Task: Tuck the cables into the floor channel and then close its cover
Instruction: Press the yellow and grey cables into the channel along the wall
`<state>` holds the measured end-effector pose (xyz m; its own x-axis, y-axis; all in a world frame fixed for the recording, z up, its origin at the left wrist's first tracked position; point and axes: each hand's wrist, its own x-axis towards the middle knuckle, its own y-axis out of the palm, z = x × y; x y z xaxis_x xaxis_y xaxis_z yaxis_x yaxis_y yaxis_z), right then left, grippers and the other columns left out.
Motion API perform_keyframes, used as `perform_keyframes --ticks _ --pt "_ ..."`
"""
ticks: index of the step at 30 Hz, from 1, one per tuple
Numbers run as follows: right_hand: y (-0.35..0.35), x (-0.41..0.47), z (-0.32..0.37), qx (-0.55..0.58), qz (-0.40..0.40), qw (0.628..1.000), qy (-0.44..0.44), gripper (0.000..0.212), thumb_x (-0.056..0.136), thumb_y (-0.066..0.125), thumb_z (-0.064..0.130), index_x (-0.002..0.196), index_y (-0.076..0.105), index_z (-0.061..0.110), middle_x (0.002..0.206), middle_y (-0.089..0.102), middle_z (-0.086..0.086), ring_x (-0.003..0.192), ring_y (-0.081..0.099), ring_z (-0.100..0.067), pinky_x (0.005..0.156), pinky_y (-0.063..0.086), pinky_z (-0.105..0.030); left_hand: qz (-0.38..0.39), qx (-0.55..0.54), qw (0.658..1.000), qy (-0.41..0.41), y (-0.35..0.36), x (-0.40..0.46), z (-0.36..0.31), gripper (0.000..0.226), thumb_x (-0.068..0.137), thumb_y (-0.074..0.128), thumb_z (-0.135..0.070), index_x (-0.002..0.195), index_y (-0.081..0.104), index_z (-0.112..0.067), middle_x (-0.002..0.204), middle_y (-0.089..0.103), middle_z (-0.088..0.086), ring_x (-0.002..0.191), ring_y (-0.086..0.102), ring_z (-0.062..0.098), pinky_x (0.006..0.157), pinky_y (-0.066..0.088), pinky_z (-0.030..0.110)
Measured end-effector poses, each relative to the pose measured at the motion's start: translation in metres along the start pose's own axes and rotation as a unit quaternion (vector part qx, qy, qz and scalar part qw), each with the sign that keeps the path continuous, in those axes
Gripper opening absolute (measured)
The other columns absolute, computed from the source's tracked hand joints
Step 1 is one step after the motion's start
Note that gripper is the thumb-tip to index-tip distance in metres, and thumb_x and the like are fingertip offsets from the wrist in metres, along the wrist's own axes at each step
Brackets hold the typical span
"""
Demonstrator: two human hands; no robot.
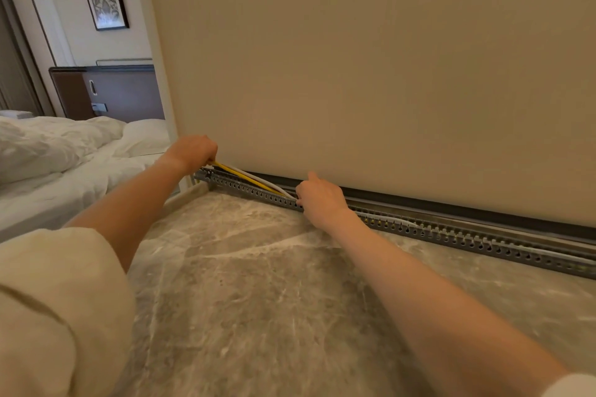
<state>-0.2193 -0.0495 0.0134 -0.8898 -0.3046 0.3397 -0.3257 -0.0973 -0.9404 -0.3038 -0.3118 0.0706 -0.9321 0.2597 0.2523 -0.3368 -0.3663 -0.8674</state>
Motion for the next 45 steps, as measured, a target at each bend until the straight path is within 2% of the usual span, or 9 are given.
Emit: perform_keyframes --ticks 4,11,17,25,28,31,37,40,45 --pt "0.000 0.000 0.002 0.002 0.000 1.000 0.003 0.012 0.094 0.054 0.007 0.100 0.064 0.007 0.110 0.053 -0.013 0.086 0.060 -0.030 0.063 0.039 -0.032 -0.002 -0.042 0.999 -0.005 0.003 -0.003 0.003 0.016 0.087 0.057 -0.003 0.094 0.071 -0.007 0.096 0.070 0.014 0.084 0.064 0.030 0.066 0.046 0.032" --pt "0.001 0.001 0.000 0.003 -0.003 1.000 0.004 0.011 0.094 0.054 0.008 0.098 0.064 0.006 0.110 0.053 -0.013 0.086 0.061 -0.031 0.063 0.039 -0.032 -0.041 -0.112 0.992 -0.034 0.016 -0.007 0.006 0.020 0.086 0.058 0.002 0.101 0.071 -0.003 0.102 0.069 0.017 0.091 0.064 0.033 0.079 0.051 0.039" --pt "0.002 0.003 -0.001 0.012 -0.003 1.000 0.005 0.010 0.094 0.055 0.012 0.095 0.063 0.008 0.110 0.053 -0.012 0.082 0.058 -0.029 0.063 0.038 -0.032 -0.104 -0.154 0.977 -0.106 0.027 -0.016 -0.008 0.019 0.084 0.056 0.005 0.096 0.070 0.001 0.095 0.068 0.023 0.087 0.064 0.038 0.077 0.055 0.044" --pt "-0.001 0.000 -0.003 0.021 0.011 1.000 0.001 0.018 0.096 0.052 0.019 0.098 0.063 0.004 0.103 0.050 -0.012 0.083 0.057 -0.030 0.064 0.040 -0.034 -0.114 -0.360 0.910 -0.171 0.033 -0.016 0.000 0.026 0.087 0.050 0.009 0.099 0.073 0.004 0.099 0.072 0.024 0.090 0.066 0.037 0.084 0.055 0.044" --pt "-0.002 -0.001 -0.003 0.022 0.007 1.000 0.001 0.018 0.096 0.053 0.020 0.098 0.063 0.004 0.105 0.052 -0.012 0.078 0.053 -0.028 0.063 0.039 -0.033 -0.115 -0.352 0.911 -0.182 0.036 -0.019 -0.006 0.030 0.086 0.049 0.009 0.099 0.074 0.000 0.096 0.073 0.022 0.086 0.066 0.037 0.079 0.053 0.041" --pt "-0.003 -0.001 -0.002 0.019 0.007 1.000 -0.003 0.017 0.096 0.053 0.018 0.097 0.063 0.005 0.108 0.053 -0.013 0.084 0.058 -0.030 0.063 0.039 -0.033 -0.107 -0.349 0.912 -0.187 0.038 -0.017 -0.009 0.030 0.087 0.050 0.008 0.099 0.075 -0.002 0.094 0.073 0.021 0.080 0.063 0.034 0.073 0.050 0.037" --pt "-0.004 -0.001 -0.003 0.018 0.015 1.000 0.001 0.017 0.096 0.052 0.017 0.099 0.062 0.004 0.094 0.042 -0.008 0.073 0.046 -0.024 0.063 0.038 -0.032 -0.148 -0.356 0.898 -0.212 0.042 -0.017 -0.003 0.012 0.086 0.063 -0.001 0.088 0.072 0.005 0.091 0.071 0.025 0.085 0.064 0.038 0.079 0.052 0.045" --pt "-0.005 0.000 -0.003 0.023 0.023 0.999 0.000 0.016 0.096 0.053 0.017 0.098 0.063 0.004 0.100 0.047 -0.010 0.075 0.047 -0.024 0.065 0.040 -0.034 -0.140 -0.353 0.904 -0.196 0.044 -0.018 -0.002 0.014 0.087 0.058 0.002 0.090 0.072 0.005 0.094 0.070 0.025 0.088 0.063 0.038 0.082 0.052 0.045" --pt "-0.005 -0.001 -0.005 0.021 0.023 1.000 0.002 0.017 0.096 0.053 0.019 0.097 0.063 0.005 0.097 0.043 -0.008 0.075 0.047 -0.024 0.064 0.039 -0.033 -0.105 -0.306 0.932 -0.166 0.046 -0.015 0.002 0.027 0.087 0.051 0.009 0.104 0.071 0.002 0.104 0.070 0.023 0.096 0.063 0.038 0.089 0.051 0.045"
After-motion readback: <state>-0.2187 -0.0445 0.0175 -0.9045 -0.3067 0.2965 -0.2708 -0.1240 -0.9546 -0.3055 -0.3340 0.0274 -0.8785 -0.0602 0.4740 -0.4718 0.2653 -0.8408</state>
